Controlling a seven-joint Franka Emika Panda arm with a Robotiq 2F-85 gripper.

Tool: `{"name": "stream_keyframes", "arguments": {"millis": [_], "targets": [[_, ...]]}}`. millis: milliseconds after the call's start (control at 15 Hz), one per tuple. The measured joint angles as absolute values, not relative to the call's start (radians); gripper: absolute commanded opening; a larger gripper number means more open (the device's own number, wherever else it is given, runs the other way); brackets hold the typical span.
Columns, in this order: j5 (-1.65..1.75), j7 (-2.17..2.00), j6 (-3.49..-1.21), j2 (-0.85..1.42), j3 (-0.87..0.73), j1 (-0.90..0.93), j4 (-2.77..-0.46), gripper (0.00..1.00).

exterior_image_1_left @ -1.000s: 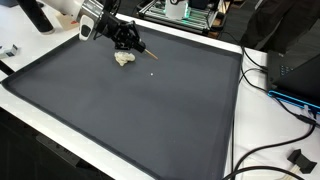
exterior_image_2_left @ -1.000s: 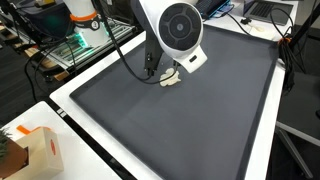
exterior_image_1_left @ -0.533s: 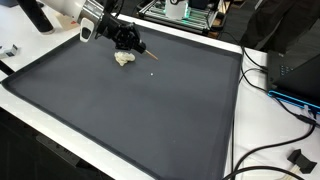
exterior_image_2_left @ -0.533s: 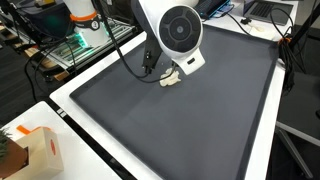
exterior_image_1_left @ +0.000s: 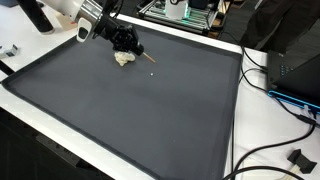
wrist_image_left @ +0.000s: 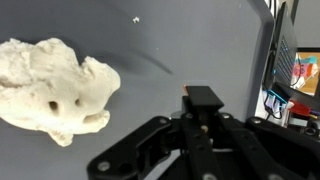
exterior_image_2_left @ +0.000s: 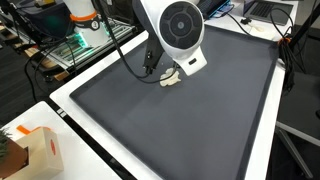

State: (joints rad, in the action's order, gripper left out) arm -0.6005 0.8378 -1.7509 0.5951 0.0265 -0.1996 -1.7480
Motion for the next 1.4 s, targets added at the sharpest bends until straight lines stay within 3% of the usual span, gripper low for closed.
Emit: {"name": "stream_keyframes", "arguments": {"millis": [1400], "targets": [[-0.547, 0.586, -1.824, 0.49, 0.026, -0.194, -1.757, 0.03]]}}
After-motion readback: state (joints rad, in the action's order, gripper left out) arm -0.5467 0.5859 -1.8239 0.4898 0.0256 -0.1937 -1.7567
